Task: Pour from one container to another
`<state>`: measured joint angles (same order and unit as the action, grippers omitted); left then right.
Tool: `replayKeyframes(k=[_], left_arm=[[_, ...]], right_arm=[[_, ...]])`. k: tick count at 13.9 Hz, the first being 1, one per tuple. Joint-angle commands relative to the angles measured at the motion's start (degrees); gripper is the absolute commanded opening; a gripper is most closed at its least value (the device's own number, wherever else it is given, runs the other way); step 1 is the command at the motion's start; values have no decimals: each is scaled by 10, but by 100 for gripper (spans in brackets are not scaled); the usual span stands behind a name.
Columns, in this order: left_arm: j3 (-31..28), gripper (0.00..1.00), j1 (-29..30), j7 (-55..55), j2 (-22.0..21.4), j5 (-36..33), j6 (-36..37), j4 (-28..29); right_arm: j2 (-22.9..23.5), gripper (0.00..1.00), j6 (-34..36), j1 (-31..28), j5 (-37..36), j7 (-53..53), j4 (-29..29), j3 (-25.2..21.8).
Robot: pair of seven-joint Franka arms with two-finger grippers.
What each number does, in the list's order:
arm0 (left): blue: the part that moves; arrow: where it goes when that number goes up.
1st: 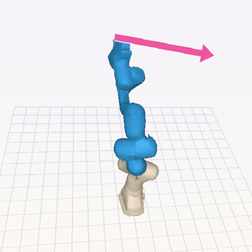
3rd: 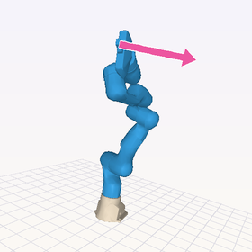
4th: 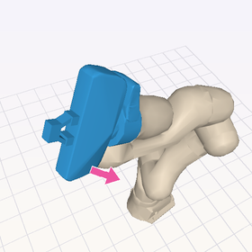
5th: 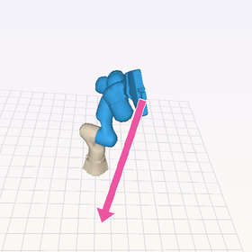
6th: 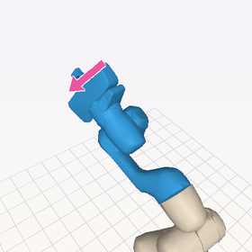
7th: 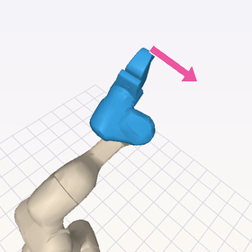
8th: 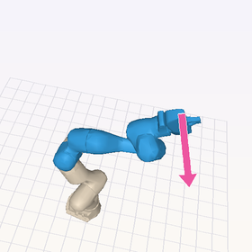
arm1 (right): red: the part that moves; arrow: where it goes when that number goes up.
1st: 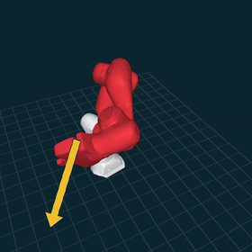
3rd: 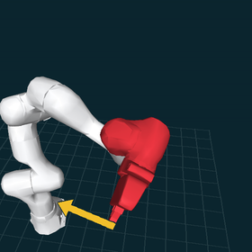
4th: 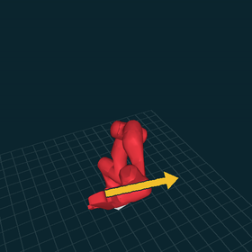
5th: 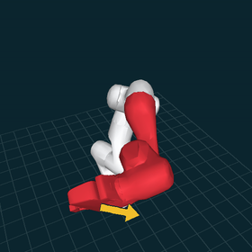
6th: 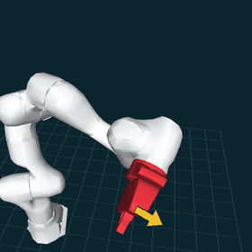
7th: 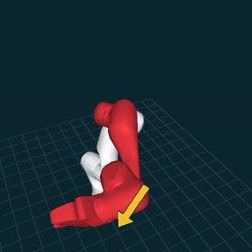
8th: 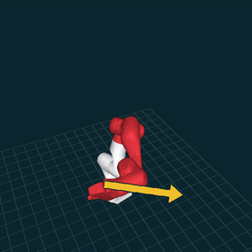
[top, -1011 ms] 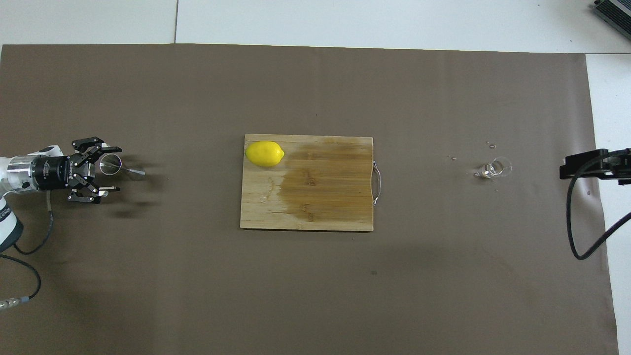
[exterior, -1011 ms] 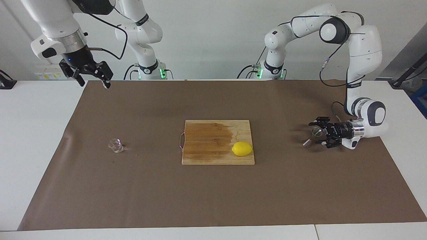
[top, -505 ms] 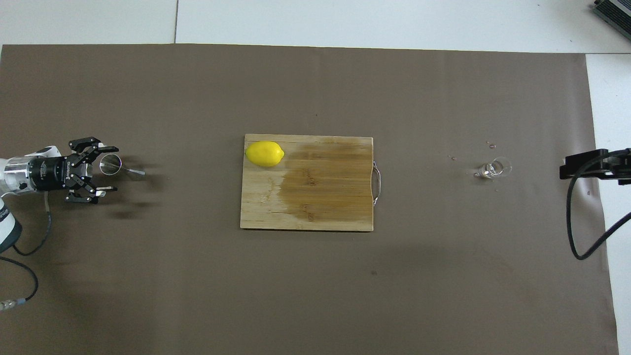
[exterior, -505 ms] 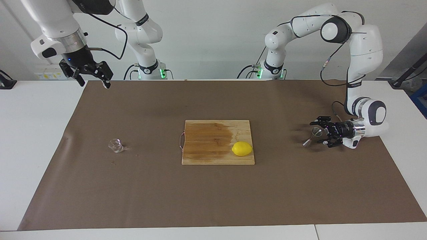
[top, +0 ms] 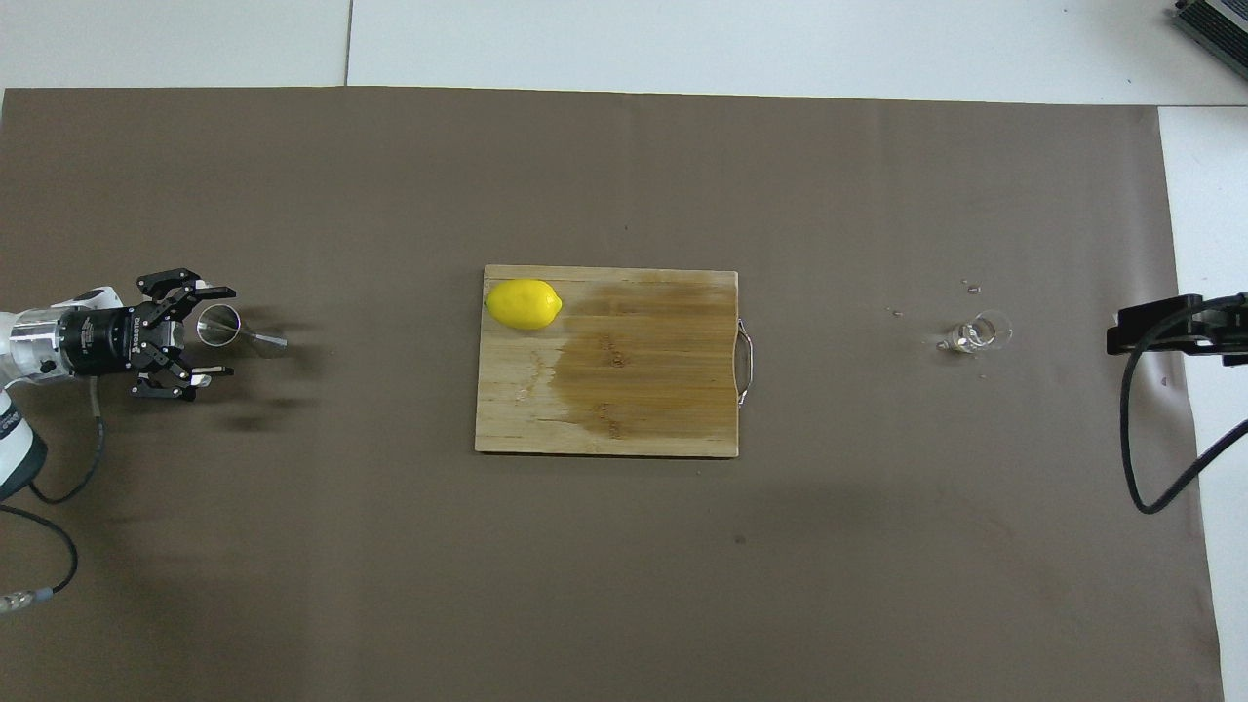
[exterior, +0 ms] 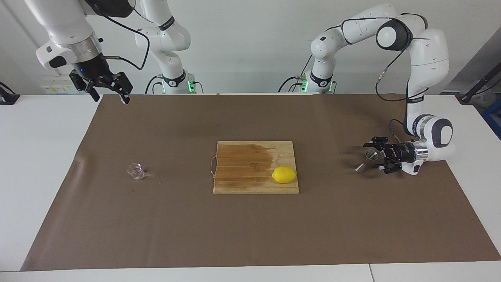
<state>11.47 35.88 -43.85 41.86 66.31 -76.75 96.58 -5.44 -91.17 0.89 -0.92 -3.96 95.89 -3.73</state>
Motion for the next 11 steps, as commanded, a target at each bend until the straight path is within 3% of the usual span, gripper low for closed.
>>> replayKeyframes(k=[1, 11], left_arm=[[11, 100, 10, 6, -1, 6, -6, 4], [12, 99, 9, 5, -1, 6, -8, 1]], right_arm=[[-12, 100, -1, 2, 14, 9, 12, -5], [-12, 100, -1, 2, 14, 9, 12, -5]])
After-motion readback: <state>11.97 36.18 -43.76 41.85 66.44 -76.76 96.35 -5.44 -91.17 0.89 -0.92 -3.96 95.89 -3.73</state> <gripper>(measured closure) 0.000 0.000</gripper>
